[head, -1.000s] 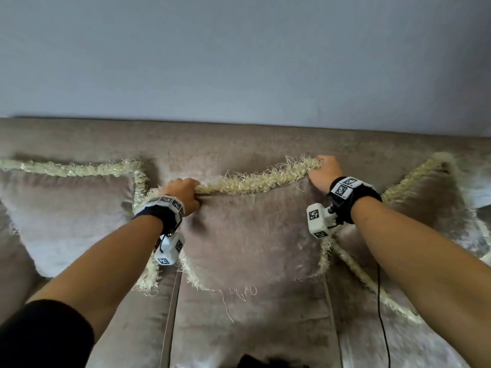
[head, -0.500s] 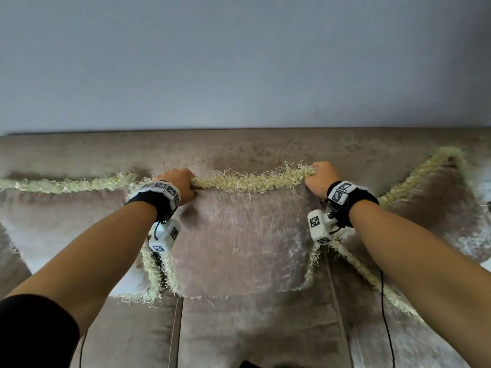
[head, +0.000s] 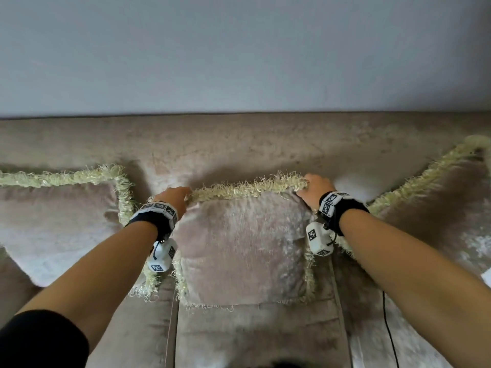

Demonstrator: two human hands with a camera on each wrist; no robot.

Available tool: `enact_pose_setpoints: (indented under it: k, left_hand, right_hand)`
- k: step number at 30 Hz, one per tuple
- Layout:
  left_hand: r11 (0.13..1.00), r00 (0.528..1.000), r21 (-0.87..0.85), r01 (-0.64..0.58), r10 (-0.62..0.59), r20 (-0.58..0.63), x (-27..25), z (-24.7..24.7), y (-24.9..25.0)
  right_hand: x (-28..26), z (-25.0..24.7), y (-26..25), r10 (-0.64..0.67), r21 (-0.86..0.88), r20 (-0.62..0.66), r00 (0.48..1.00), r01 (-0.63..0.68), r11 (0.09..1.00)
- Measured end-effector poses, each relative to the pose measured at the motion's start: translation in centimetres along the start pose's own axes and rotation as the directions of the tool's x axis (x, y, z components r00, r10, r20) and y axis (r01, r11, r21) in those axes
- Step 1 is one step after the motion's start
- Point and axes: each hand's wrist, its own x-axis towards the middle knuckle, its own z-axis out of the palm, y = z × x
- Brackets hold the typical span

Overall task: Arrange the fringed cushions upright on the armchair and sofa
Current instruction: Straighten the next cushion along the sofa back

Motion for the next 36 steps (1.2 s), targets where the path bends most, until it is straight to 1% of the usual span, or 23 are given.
enact_pose_setpoints:
  k: [4, 9, 10, 14, 18, 21, 23, 30, 32, 36]
  left_hand:
    - [0.999, 0.996, -0.02, 0.04, -0.042, -0.082, 0.7, -1.6, 0.1]
    - [0.999, 0.974, -0.045, -0.007, -0.003, -0.225, 2.3, -3.8, 1.5]
    - [0.999, 0.974, -0.05, -0.005, -0.007, -0.227, 2.6, -3.9, 1.8]
    - [0.999, 0.988, -0.028, 0.018, -0.022, -0.156, 3.2, -3.2, 2.4]
    - [1.0, 0.983, -0.026, -0.016, 0.011, -0.183, 3.5, -2.7, 1.9]
    - [1.0, 0.985, 0.006, -0.03, 0.031, -0.172, 3.6, -2.4, 1.4]
    - [0.999, 0.984, 0.024, -0.032, 0.035, -0.177, 3.6, -2.4, 1.3]
    - [0.994, 0.985, 0.089, 0.066, -0.051, -0.164, 3.1, -3.4, 1.8]
    - [0.991, 0.987, 0.109, 0.076, -0.059, -0.151, 2.9, -3.3, 2.0]
    - [0.989, 0.984, 0.118, 0.089, -0.069, -0.165, 2.6, -3.1, 2.0]
  right_hand:
    - [1.2, -1.0, 0.2, -0.027, 0.016, -0.027, 0.999, 0.028, 0.999]
    - [2.8, -3.0, 0.5, -0.012, 0.014, -0.107, 0.994, 0.014, 1.0]
    - [3.0, -3.1, 0.6, -0.005, 0.016, -0.115, 0.993, 0.007, 1.0]
    - [3.4, -2.4, 0.6, 0.041, 0.033, -0.085, 0.996, -0.038, 0.999]
    - [3.6, -2.4, 0.4, 0.01, 0.017, -0.081, 0.997, -0.008, 1.0]
    - [3.6, -2.1, 0.4, -0.025, 0.05, -0.075, 0.997, 0.029, 0.998]
    - [3.5, -1.7, 0.6, -0.051, 0.04, -0.057, 0.997, 0.053, 0.998]
    - [3.7, -2.4, 0.8, 0.011, 0.01, -0.049, 0.999, -0.011, 1.0]
    - [3.5, -2.3, 0.8, 0.031, 0.013, -0.051, 0.998, -0.03, 0.999]
    - [3.5, -2.3, 0.8, 0.057, -0.004, -0.055, 0.997, -0.057, 0.998]
